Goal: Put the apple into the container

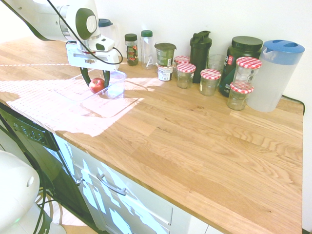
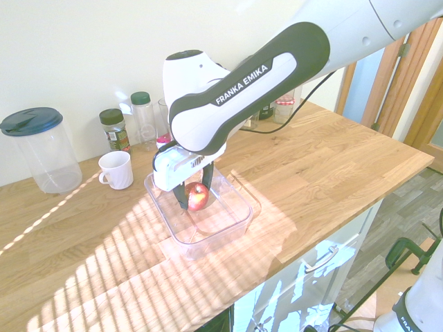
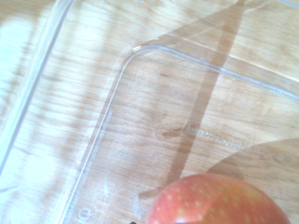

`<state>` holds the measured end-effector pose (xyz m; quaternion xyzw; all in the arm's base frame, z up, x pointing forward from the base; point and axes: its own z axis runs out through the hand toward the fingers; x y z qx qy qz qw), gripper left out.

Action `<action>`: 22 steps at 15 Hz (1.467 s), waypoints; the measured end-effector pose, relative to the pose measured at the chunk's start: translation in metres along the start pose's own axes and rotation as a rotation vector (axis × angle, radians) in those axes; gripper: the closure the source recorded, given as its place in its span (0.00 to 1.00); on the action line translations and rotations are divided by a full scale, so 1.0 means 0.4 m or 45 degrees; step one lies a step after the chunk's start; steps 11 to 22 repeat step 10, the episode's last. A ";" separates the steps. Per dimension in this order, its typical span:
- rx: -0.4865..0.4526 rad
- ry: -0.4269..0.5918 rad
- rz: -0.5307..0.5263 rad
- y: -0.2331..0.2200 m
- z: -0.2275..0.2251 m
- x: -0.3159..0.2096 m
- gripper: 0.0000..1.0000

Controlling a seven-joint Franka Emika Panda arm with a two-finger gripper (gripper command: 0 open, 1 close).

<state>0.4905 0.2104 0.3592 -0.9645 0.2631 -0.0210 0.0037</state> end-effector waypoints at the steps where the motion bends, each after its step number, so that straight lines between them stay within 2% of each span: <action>1: 0.004 0.003 0.000 0.000 0.000 0.000 0.00; 4: 0.043 0.032 0.009 -0.005 -0.053 0.004 0.00; 6: 0.079 0.063 0.042 0.011 -0.176 0.017 0.00; 8: 0.077 0.061 0.138 0.093 -0.307 0.058 0.00; 10: 0.062 0.057 0.260 0.238 -0.372 0.144 0.00; 22: 0.062 0.057 0.260 0.238 -0.372 0.144 0.00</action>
